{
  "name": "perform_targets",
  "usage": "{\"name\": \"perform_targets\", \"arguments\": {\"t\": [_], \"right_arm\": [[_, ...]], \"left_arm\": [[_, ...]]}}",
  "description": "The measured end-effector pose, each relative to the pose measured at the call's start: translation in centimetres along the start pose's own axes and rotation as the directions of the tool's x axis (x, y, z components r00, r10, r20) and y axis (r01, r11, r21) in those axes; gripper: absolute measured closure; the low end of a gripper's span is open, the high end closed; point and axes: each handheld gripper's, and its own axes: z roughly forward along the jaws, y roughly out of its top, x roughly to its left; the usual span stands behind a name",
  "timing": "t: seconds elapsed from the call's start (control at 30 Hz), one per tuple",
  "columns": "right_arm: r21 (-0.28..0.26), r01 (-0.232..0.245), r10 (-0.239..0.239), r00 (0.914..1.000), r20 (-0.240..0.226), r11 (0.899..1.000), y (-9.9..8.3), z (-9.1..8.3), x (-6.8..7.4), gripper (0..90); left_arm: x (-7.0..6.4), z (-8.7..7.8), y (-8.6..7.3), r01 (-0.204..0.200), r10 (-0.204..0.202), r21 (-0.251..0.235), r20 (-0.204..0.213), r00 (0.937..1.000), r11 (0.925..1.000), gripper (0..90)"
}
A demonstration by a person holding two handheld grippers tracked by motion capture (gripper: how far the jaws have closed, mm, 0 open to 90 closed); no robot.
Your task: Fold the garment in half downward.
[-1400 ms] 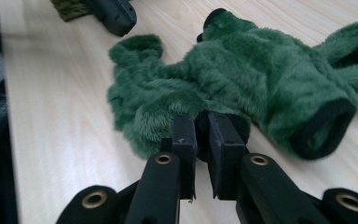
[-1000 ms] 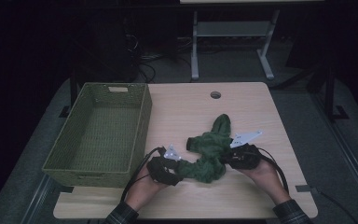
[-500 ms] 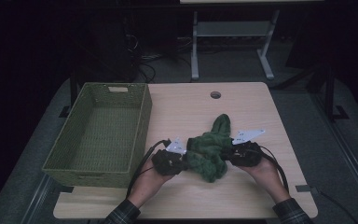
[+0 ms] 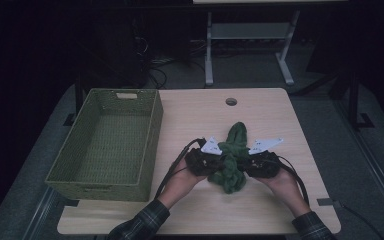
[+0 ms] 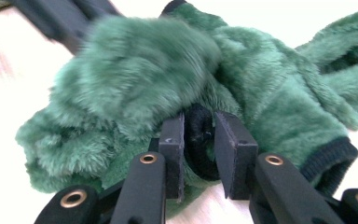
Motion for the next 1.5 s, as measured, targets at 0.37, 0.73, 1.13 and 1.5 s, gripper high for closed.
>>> {"name": "perform_targets", "arguments": {"t": [0.37, 0.73, 1.13, 1.5], "right_arm": [[-0.041, -0.034, 0.034, 0.9993, 0.014, 0.999, -0.8, -2.1, -0.9, 68.1], [-0.099, -0.056, 0.060, 0.9977, 0.032, 0.993, -0.7, -3.4, -1.6, 66.7], [-0.112, -0.079, 0.085, 0.9948, 0.056, 0.991, 0.2, -3.2, -3.3, 64.2], [-0.069, -0.128, 0.137, 0.9808, 0.139, 0.989, 2.7, -0.7, -7.1, 59.7]], "left_arm": [[1.3, 0.4, -1.3, 0.026, -0.024, 0.079, -0.023, 0.9994, 0.9965, 64.2], [2.8, -2.8, -1.6, 0.050, -0.046, 0.063, -0.067, 0.9967, 0.9968, 51.4], [2.7, -5.5, -1.4, 0.071, -0.069, 0.009, -0.105, 0.9920, 0.9975, 45.3], [1.4, -4.3, -2.8, 0.068, -0.066, 0.040, -0.060, 0.9960, 0.9969, 44.3]]}}
